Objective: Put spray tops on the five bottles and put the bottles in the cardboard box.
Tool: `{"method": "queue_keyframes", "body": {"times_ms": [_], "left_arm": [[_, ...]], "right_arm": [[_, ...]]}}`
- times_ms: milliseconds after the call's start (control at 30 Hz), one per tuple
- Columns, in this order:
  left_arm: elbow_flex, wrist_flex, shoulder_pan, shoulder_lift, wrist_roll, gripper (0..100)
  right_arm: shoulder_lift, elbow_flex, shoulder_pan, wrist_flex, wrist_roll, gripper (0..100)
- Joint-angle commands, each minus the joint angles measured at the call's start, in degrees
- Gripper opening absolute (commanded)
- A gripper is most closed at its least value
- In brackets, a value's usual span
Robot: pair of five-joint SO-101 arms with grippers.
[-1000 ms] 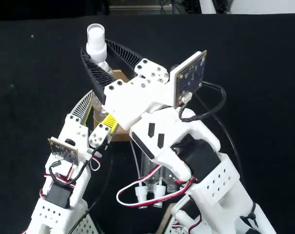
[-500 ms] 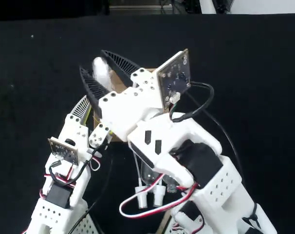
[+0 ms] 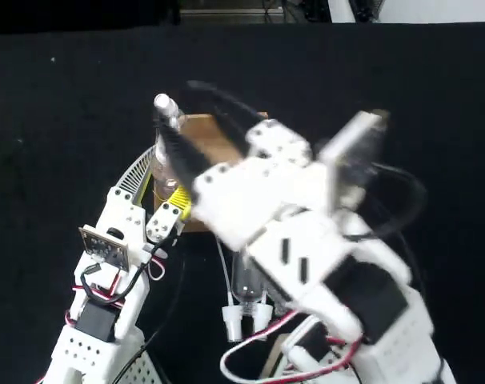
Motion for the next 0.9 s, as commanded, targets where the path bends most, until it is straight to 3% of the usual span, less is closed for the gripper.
{"method": "queue_keyframes", "body": {"times_ms": [0,200,300,500,700,867], "left_arm": [[1.2,-1.4,0.5,-0.5,0.6,4],[1.2,-1.4,0.5,-0.5,0.6,4],[1.2,-1.4,0.5,-0.5,0.6,4],[1.2,-1.4,0.7,-0.5,0.6,4],[1.2,-1.4,0.4,-0.5,0.5,4],[1.2,-1.4,0.8,-0.5,0.3,4]], "right_arm": [[-1.0,-1.2,12.0,0.4,0.4,9.1],[1.3,6.4,31.8,4.7,0.0,9.2],[2.0,10.9,38.2,8.6,0.3,9.2],[3.0,25.4,45.7,5.3,0.4,9.2],[3.1,40.7,51.3,-9.3,0.1,9.2],[3.1,51.2,51.4,-19.6,0.4,9.2]]}}
